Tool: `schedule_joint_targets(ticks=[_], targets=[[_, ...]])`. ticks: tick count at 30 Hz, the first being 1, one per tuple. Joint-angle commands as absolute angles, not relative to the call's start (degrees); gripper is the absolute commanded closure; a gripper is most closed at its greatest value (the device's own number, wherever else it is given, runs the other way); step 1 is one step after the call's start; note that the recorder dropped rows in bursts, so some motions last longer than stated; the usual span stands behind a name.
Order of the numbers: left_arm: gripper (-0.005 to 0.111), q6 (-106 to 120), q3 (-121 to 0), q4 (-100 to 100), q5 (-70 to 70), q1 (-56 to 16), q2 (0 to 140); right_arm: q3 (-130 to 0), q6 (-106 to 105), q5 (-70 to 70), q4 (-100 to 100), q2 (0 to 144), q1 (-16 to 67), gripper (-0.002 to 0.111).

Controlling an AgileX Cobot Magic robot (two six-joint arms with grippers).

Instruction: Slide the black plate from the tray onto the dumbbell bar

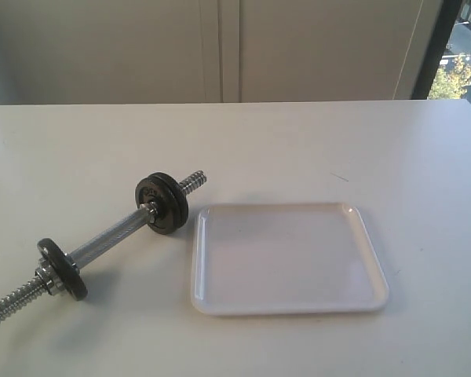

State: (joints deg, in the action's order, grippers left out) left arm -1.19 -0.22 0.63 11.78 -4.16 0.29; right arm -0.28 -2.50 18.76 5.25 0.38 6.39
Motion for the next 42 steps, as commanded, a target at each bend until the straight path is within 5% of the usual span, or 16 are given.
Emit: schedule_joint_targets(ticks=[1, 42], targets=[[0.107, -1.2, 0.0, 1.2, 11.6, -4.1, 0.0, 0.0, -2.2, 18.0, 5.0, 0.0, 6.2, 0.108], [0.107, -1.2, 0.0, 1.2, 11.6, -4.1, 0.0, 0.0, -1.2, 18.0, 5.5, 0.0, 6.2, 0.108]])
